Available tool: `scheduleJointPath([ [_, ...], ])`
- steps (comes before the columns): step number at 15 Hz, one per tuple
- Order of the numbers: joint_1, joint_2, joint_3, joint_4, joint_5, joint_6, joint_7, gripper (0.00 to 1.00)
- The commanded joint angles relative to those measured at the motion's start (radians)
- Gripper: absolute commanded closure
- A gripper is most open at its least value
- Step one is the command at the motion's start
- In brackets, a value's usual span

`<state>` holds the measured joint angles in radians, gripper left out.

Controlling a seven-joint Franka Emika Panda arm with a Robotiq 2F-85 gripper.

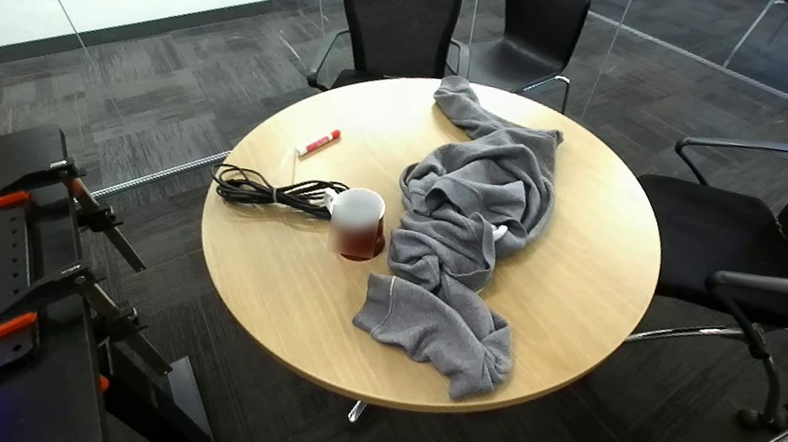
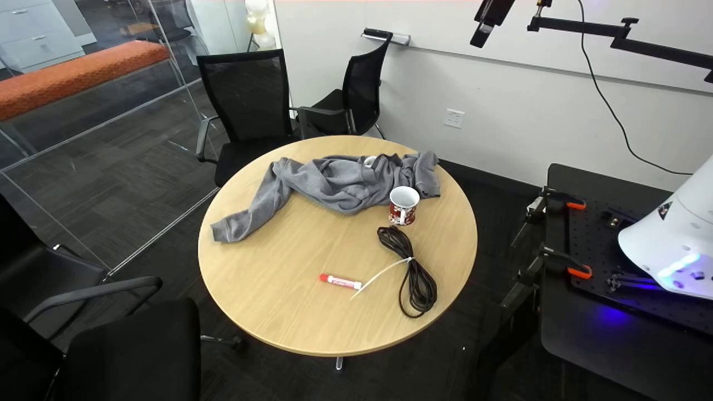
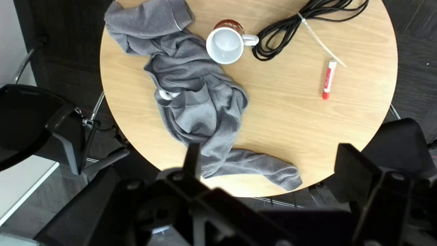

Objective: Move the marker to the right

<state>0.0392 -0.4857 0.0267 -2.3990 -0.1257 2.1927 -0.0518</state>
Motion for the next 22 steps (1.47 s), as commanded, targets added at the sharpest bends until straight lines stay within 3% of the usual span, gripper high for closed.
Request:
scheduleJointPath([
  [1,0.027,0.145,0.007,0.081,0.049,0.077,-0.008,0.0],
  [11,0.078,0.463,0.07,0.215,0.105,0.131,-0.01,0.0],
  [12,0.067,0.405,0.065,0.168,0.085,0.127,0.0,0.0],
  [22,0.074,0.463,0.074,0.208,0.086,0.127,0.0,0.0],
])
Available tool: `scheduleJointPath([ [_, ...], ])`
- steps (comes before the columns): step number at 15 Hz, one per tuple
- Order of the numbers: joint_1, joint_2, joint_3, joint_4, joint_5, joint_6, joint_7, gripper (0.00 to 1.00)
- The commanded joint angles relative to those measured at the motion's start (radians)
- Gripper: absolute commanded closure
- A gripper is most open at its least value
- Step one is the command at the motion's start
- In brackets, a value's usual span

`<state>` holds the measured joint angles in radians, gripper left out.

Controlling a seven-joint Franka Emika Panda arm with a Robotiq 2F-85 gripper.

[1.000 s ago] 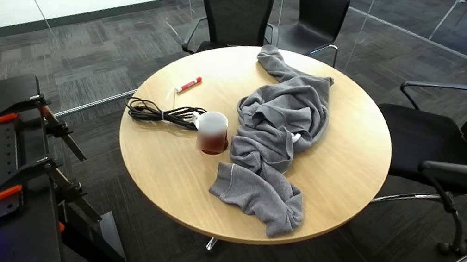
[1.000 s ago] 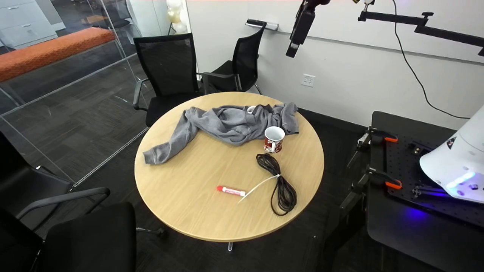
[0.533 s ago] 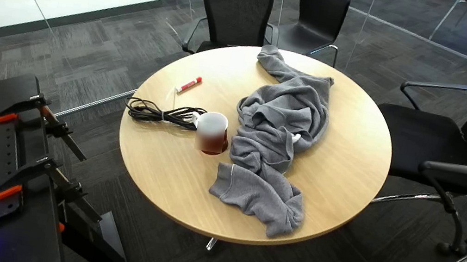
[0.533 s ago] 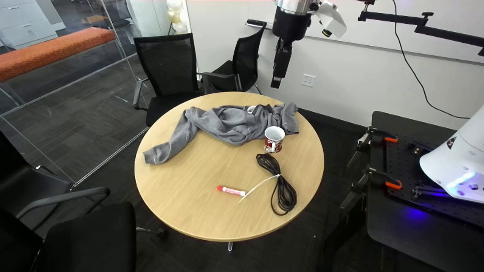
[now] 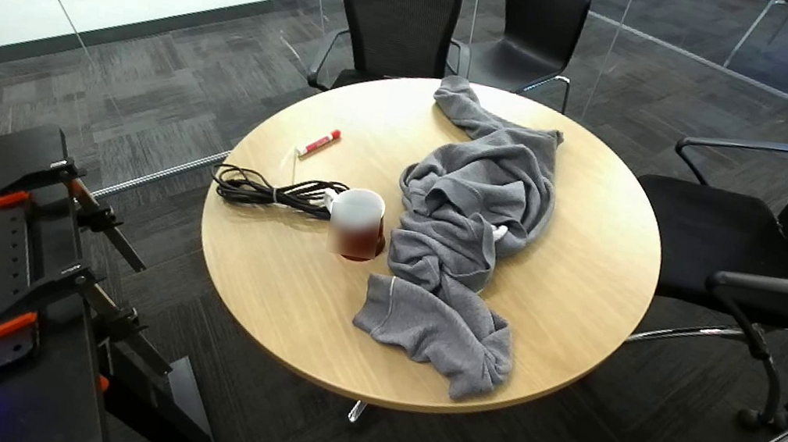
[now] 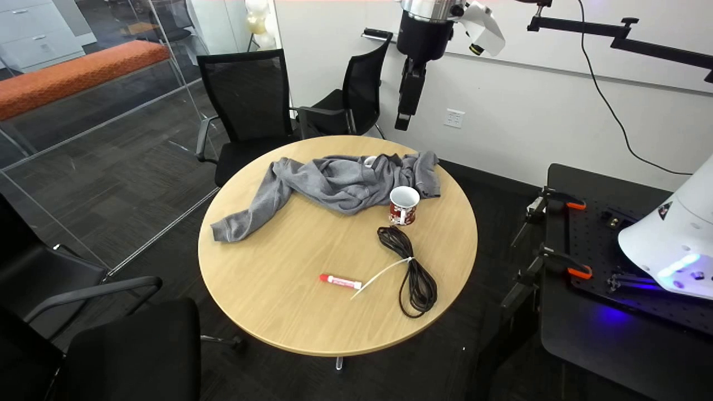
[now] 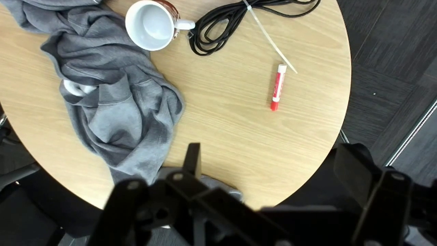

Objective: Move the marker to the right

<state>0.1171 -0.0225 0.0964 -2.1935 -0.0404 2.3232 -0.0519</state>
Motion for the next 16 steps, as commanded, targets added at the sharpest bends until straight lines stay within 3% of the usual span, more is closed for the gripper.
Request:
scheduleJointPath([
  [1,-0.002,0.008,0.005,0.0,0.007,0.013,0.003,0.0],
  [5,0.003,0.101,0.012,0.025,-0.018,0.05,0.057,0.0],
  [11,0.017,0.294,0.034,0.063,0.053,0.225,0.054,0.0],
  [16,0.039,0.453,0.046,0.167,0.077,0.269,0.081,0.0],
])
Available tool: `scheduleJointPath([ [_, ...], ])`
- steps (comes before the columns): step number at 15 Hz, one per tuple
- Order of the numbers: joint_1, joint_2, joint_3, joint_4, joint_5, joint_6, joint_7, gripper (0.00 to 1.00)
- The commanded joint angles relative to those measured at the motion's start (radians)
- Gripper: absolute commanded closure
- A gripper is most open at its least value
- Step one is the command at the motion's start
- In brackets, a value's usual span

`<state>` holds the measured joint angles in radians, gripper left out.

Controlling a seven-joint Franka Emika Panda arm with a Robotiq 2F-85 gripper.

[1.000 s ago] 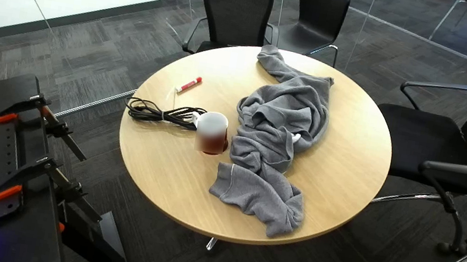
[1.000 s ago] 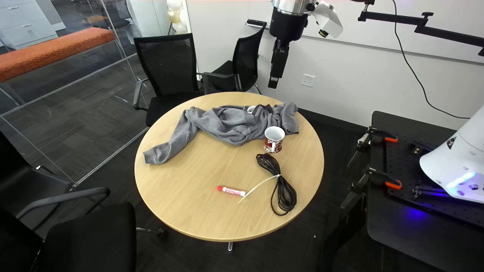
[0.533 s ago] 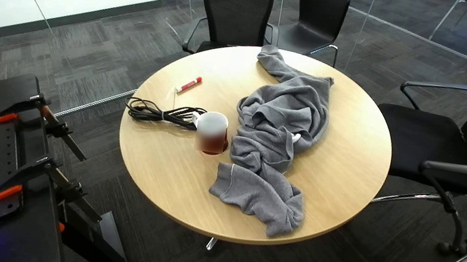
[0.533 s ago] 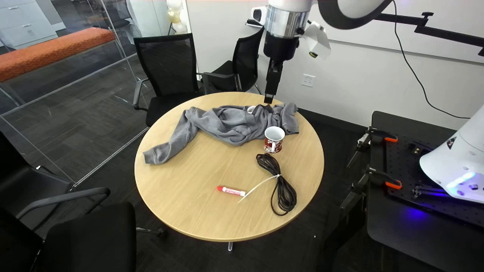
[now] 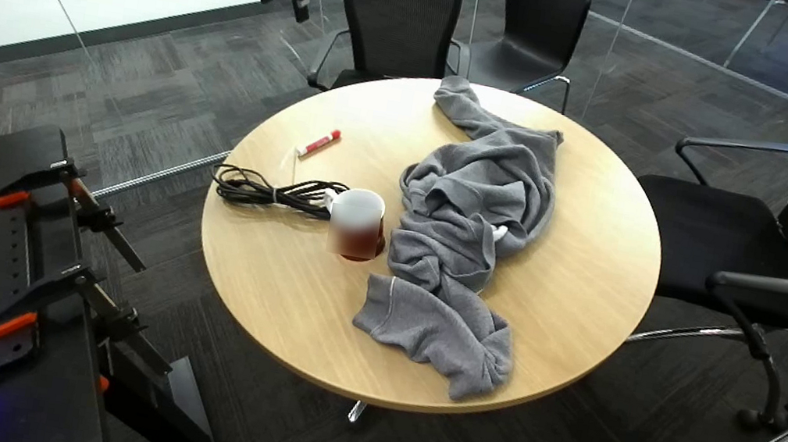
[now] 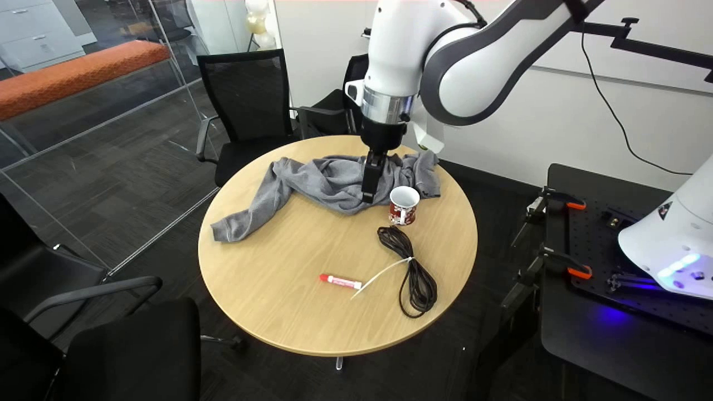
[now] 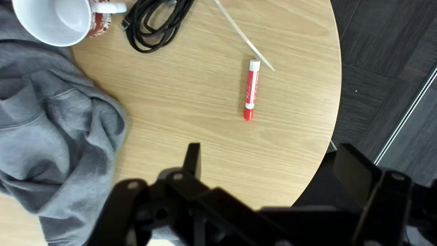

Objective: Move the marker to the right

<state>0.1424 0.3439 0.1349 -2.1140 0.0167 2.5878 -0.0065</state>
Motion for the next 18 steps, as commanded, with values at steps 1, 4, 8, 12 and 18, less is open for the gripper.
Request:
scheduleJointPath([
  [1,0.02,0.116,0.01,0.116,0.02,-0.002,0.04,0.0],
  [4,0.042,0.198,0.006,0.199,0.01,-0.014,0.065,0.0],
  [8,0.068,0.294,0.005,0.294,0.009,-0.031,0.078,0.0],
  [12,0.097,0.386,-0.006,0.372,-0.001,-0.037,0.091,0.0],
  [18,0.137,0.512,-0.029,0.473,-0.005,-0.055,0.136,0.0],
])
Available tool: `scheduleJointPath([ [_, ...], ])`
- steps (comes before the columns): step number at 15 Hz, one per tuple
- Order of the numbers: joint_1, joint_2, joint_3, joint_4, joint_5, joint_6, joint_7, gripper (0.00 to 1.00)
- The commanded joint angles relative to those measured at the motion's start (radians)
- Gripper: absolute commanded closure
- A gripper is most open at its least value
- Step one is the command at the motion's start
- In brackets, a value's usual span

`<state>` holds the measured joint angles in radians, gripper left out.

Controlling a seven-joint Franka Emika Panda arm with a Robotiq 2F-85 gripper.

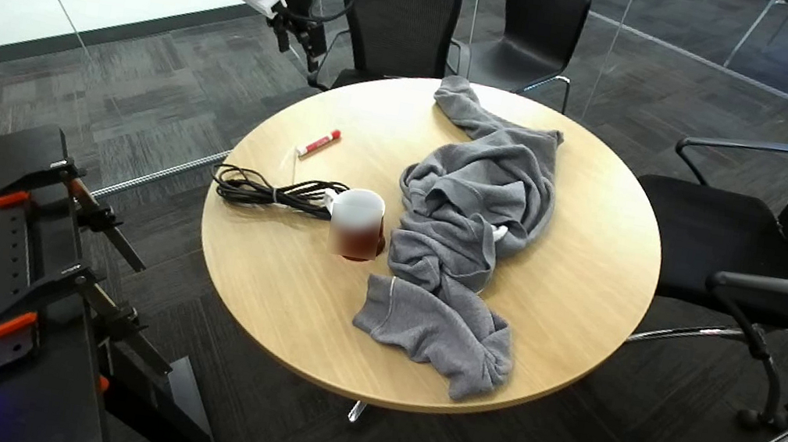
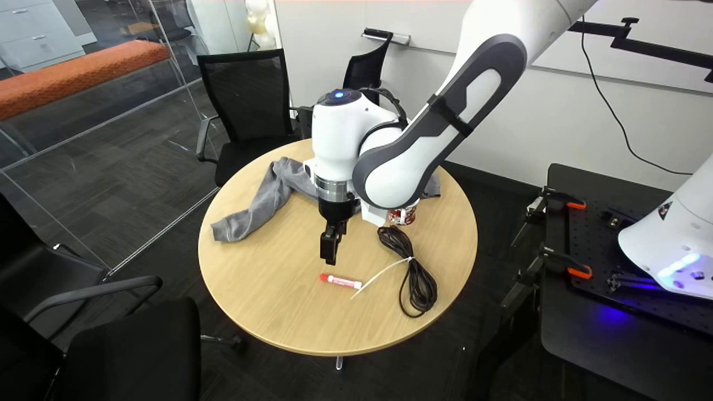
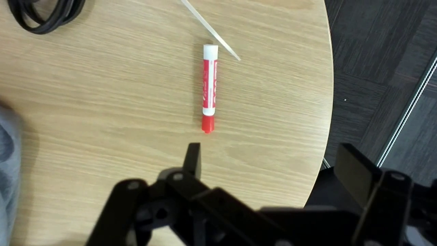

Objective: Move the marker to the right

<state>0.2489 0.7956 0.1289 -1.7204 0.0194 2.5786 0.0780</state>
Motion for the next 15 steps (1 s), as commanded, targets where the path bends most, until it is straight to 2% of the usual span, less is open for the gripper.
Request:
scheduleJointPath([
  [1,0.031,0.08,-0.019,0.096,-0.003,-0.051,0.056,0.0],
  [5,0.023,0.133,0.003,0.147,0.01,-0.119,0.043,0.0],
  [6,0.02,0.114,-0.001,0.098,0.001,-0.054,0.03,0.0],
  [15,0.012,0.151,-0.003,0.143,0.004,-0.106,0.026,0.0],
])
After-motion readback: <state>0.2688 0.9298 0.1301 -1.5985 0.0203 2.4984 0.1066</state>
